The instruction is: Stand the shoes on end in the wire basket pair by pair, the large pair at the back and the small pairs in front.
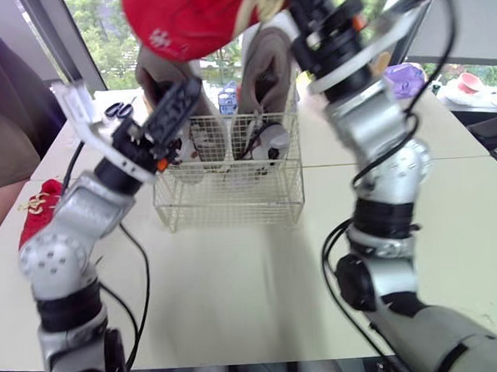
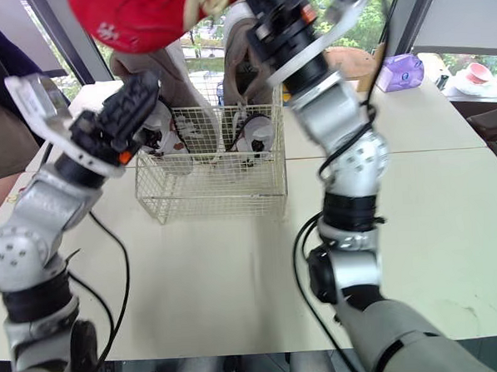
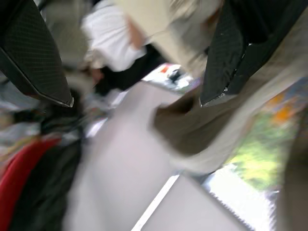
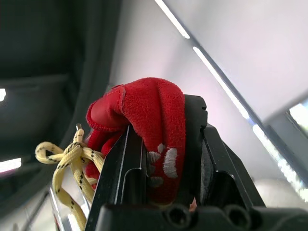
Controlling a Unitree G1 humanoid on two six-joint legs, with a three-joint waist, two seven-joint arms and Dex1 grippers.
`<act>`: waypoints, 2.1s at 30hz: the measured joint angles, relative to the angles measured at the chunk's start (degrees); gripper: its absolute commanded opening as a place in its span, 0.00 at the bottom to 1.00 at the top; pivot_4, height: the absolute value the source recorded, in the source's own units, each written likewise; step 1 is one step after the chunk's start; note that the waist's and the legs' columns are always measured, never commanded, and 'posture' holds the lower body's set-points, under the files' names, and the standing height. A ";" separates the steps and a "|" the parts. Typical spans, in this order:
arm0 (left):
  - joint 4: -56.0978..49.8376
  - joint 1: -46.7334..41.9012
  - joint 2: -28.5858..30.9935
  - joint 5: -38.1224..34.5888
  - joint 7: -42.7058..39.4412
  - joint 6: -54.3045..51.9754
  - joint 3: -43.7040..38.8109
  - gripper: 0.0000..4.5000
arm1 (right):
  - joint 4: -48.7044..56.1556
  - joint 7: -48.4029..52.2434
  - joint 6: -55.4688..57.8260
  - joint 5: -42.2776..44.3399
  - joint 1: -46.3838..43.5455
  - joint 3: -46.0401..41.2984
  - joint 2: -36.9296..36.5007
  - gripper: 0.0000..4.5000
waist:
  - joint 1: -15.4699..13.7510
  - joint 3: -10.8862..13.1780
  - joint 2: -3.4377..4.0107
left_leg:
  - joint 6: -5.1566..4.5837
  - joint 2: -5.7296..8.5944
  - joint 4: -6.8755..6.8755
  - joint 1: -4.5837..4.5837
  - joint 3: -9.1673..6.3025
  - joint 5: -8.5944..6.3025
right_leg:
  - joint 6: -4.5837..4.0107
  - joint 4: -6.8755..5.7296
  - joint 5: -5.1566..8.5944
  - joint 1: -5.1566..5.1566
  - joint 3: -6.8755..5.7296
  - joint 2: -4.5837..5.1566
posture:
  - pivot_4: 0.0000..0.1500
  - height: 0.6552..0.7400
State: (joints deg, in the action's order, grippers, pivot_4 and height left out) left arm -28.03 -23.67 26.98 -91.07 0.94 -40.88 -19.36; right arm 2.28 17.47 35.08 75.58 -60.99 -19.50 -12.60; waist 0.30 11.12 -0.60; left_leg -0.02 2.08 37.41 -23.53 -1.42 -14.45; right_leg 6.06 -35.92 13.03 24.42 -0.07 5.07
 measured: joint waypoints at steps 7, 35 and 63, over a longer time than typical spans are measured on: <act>-13.61 15.79 3.68 -2.63 9.26 2.30 -0.40 0.99 | -8.81 27.54 7.46 -9.22 0.45 4.21 -25.43 0.17 | 0.46 0.00 0.02 | -0.06 -0.08 -0.22 0.02 0.11 -0.04 | -0.20 0.31 0.11 0.00 0.04 0.06 | 1.00 1.00; -11.06 21.28 13.59 -5.56 5.46 6.51 -4.36 1.00 | -6.36 56.57 -16.78 -50.67 10.47 28.34 -26.74 0.58 | 0.21 0.00 0.01 | 0.01 -0.26 -0.23 0.02 0.26 -0.03 | -0.41 0.59 0.11 -0.05 0.04 -0.03 | 1.00 1.00; 24.31 12.84 40.90 15.41 13.45 -12.79 -9.36 1.00 | 1.59 66.54 5.86 -36.53 -0.06 20.63 -38.67 0.99 | -0.12 -0.01 -0.07 | 0.01 -0.29 -0.30 0.03 0.21 -0.05 | -0.42 0.56 0.09 -0.01 -0.09 -0.16 | 1.00 1.00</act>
State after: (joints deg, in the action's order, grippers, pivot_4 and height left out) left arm -3.72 -10.83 67.87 -75.66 14.39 -53.67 -28.73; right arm 3.87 84.01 40.94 39.06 -61.05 1.13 -51.27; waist 0.17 11.11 -0.67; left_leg 0.00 1.80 37.11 -23.50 -1.21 -14.50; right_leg 5.64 -35.35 13.13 24.41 -0.17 4.92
